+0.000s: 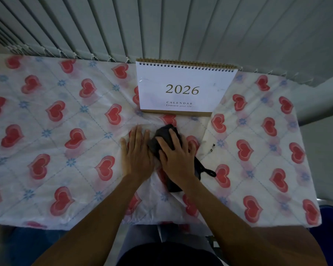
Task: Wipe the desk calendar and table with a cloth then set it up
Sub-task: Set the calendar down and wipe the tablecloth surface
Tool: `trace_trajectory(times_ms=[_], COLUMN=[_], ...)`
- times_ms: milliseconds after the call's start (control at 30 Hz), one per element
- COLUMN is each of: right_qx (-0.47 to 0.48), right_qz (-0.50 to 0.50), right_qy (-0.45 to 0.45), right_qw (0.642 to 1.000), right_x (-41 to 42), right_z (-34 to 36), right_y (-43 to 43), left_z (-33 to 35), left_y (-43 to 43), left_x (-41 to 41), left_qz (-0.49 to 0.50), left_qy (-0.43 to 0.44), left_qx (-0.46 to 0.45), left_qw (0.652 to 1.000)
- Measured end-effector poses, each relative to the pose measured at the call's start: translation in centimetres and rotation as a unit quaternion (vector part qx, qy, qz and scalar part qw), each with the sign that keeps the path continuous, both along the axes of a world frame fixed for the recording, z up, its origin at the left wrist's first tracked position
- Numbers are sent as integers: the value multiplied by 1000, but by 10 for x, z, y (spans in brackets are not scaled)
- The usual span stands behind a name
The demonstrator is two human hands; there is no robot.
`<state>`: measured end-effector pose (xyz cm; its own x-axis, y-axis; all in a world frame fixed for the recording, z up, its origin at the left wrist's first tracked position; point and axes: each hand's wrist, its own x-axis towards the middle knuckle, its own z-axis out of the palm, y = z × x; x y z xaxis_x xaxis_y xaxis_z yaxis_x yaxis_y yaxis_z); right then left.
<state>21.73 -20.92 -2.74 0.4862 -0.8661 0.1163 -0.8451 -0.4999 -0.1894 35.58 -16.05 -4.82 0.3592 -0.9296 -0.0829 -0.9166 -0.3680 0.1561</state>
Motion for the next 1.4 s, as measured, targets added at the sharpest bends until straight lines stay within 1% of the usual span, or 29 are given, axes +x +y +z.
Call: trace_trajectory(times_ms=[100, 300, 333, 400, 467, 533, 567, 633, 667, 733, 833, 900, 967, 1033, 1067, 1133, 1200, 1267, 1333, 1400], right_qx=[-16, 46, 61, 78, 50, 7, 1, 44, 71, 99, 92, 79, 92, 102, 96, 90, 129, 151, 153, 121], right_qz=[-2, -81, -96, -134, -139, -88, -48, 18, 29, 18, -20, -61, -119, -166, -167, -119, -51, -16, -43, -61], right_qy=[42, 95, 86, 33, -28, -52, -59, -73, -74, -78, -80, -72, -68, -88, -106, -143, -142, -121, -122, -104], right_qw=[999, 991, 990, 987, 989, 995, 997, 996, 994, 992, 992, 992, 986, 977, 975, 978, 980, 981, 980, 985], right_x=[-9, -49, -58, -74, -76, -46, -25, 17, 29, 29, -7, -33, -54, -58, -50, -16, 19, 30, 10, -21], right_z=[4, 15, 17, 27, 37, 44, 43, 33, 27, 19, 17, 20, 23, 29, 34, 41, 37, 25, 19, 17], right_y=[-4, -28, -35, -49, -52, -39, -29, -9, -2, -3, -18, -29, -42, -48, -46, -34, -15, -4, -9, -18], left_z=[-3, -3, -3, -2, -2, -2, -3, -5, -5, -4, -3, -4, -4, -3, -2, -2, -4, -4, -2, -1], left_y=[2, 0, 1, 1, 1, 0, -1, 0, 1, 1, 0, 0, 0, 1, 1, 0, 0, 1, 1, 1], left_x=[2, 2, 2, 1, -2, -2, -2, 2, 3, 4, 3, 2, 1, 0, -1, 0, 3, 5, 3, 2], left_qz=[-11, -3, -2, 0, 3, 7, 5, -5, -13, -21, -5, -2, -1, 1, 3, 2, -9, -10, -7, -6], left_qy=[11, 27, 27, 31, 31, 30, 28, 8, -3, -3, 19, 21, 26, 25, 24, 20, 0, -18, -3, 15], left_qx=[-8, -25, -27, -37, -44, -31, -13, 21, 30, 27, -2, -10, -13, -16, -17, -5, 20, 28, 13, -4], left_qw=[1000, 999, 999, 999, 999, 999, 1000, 1000, 999, 999, 1000, 1000, 1000, 1000, 1000, 1000, 1000, 999, 1000, 1000])
